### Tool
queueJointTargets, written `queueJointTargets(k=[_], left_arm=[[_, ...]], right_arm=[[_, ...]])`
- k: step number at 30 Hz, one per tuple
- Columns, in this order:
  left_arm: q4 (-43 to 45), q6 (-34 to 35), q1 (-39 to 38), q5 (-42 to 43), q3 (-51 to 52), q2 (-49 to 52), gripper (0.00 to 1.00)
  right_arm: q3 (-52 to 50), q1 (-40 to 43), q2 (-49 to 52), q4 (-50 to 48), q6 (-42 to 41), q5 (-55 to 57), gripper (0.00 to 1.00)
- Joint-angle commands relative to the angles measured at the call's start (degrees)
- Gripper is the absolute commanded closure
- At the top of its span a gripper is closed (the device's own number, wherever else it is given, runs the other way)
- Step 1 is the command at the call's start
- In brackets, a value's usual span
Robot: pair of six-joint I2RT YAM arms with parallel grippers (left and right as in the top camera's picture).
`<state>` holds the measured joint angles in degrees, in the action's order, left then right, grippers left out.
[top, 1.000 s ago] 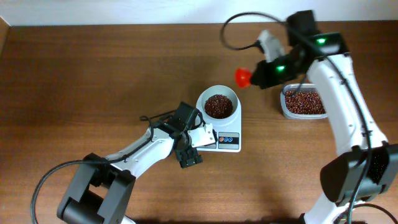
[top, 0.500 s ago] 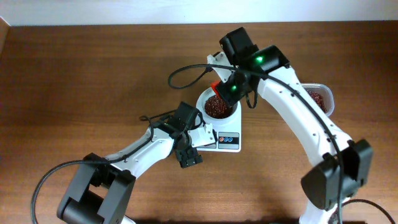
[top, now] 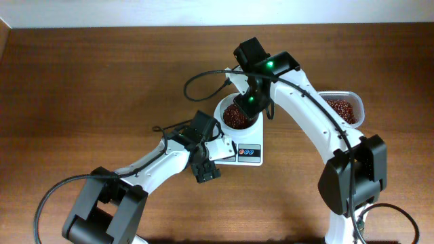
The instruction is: Scoop item into bowl and weigh 50g on scale
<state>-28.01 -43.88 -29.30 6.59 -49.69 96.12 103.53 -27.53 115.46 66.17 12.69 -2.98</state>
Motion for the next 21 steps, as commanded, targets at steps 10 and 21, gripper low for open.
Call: queueJointTargets(k=[10, 21], left_arm=[[-0.07, 0.33, -0.07, -0.02, 0.28, 0.52, 0.01], [-0.07, 0.33, -0.07, -0.02, 0.28, 0.52, 0.01]], right_arm=[[-2.38, 0.66, 0.24, 4.76, 0.39, -12.81, 0.96], [5.77, 5.16, -0.07, 5.18, 0.42, -14.45, 0.96]])
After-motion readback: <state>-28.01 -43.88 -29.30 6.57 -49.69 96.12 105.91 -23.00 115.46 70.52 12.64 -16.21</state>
